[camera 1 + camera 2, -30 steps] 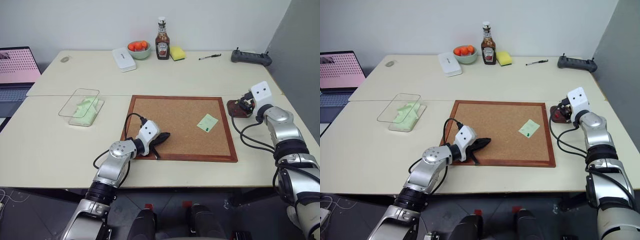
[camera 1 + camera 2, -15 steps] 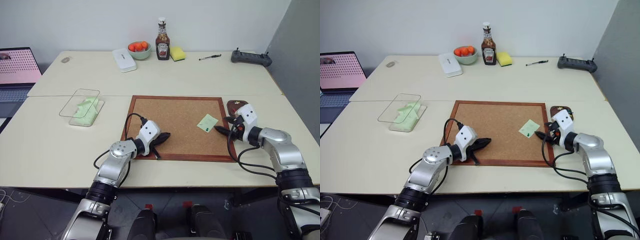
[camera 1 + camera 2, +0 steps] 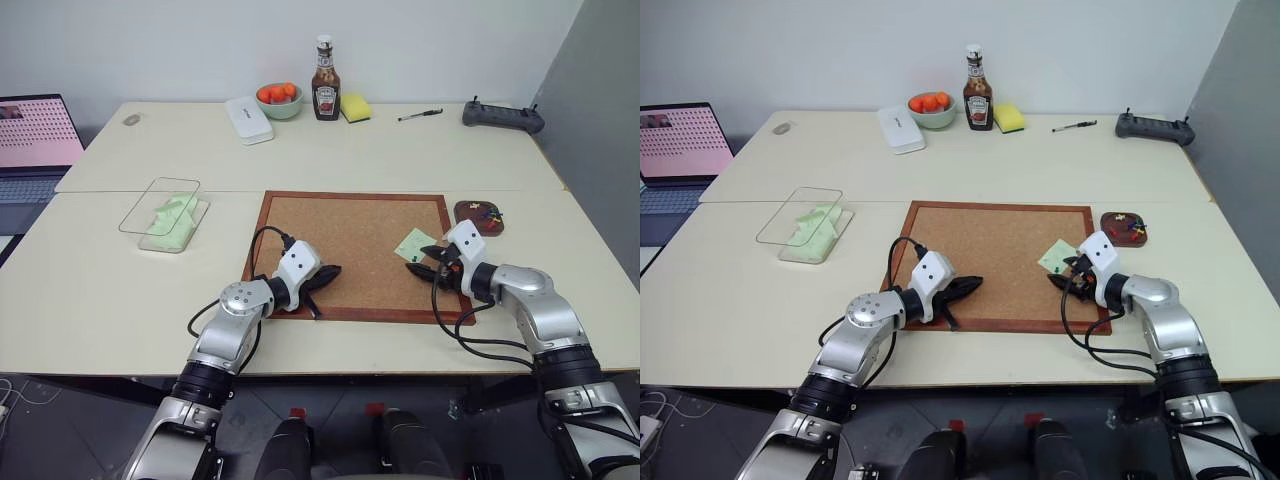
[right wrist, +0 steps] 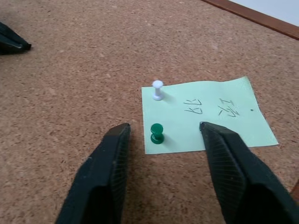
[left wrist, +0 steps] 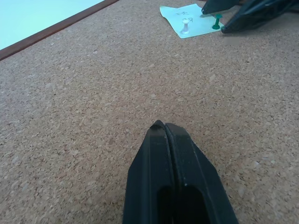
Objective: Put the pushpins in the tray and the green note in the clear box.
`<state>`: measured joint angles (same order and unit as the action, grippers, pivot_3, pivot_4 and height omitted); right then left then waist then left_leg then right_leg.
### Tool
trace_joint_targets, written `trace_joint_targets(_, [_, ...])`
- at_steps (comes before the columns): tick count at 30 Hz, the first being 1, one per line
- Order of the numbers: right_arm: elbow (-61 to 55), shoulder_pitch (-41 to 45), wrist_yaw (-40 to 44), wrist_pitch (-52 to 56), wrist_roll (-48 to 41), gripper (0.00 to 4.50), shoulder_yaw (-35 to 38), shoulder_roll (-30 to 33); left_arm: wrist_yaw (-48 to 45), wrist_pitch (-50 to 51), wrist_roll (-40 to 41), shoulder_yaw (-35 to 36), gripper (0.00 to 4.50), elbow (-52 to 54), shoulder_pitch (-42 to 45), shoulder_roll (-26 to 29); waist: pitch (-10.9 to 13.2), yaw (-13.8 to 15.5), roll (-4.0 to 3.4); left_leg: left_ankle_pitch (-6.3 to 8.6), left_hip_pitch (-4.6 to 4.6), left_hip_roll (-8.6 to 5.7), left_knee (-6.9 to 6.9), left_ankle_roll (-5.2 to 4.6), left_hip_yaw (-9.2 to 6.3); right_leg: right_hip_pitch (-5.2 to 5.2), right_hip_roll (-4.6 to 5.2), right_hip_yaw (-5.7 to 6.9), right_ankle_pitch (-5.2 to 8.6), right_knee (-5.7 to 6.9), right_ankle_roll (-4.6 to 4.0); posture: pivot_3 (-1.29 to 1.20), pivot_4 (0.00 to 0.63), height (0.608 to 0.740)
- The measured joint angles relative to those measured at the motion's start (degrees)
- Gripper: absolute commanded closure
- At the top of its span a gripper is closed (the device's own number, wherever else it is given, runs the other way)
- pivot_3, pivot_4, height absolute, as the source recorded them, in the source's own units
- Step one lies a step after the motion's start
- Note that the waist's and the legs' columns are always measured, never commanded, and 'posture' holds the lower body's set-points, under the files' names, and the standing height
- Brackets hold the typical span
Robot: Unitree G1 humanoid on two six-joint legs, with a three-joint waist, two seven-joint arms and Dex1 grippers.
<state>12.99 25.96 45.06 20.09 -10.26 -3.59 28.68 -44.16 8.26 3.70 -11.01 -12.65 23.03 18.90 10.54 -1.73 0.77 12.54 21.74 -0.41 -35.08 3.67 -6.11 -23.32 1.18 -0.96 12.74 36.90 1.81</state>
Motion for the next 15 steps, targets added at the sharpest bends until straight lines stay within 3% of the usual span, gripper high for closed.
trace_joint_targets(7, [0.0, 0.0, 1.2, 0.0, -1.3, 4.39, 0.3, -0.1, 0.0, 0.0, 0.0, 0.0, 4.5, 0.1, 0.0, 0.0, 0.0, 0.0, 0.0, 0.0, 0.0, 0.0, 0.0, 0.0, 0.0, 0.0, 0.0, -0.01, 0.0, 0.0, 0.0, 0.0, 0.15, 0.74])
trace_joint_targets(15, [-0.3, 0.0, 1.5, 0.4, -2.4, 4.47, 0.5, -0.1, -0.1, 0.0, 0.0, 0.0, 4.5, 0.2, -0.1, 0.1, 0.0, 0.0, 0.0, 0.0, 0.01, 0.0, 0.0, 0.0, 0.0, -0.01, 0.0, 0.0, 0.0, 0.0, 0.0, 0.0, 0.15, 0.74])
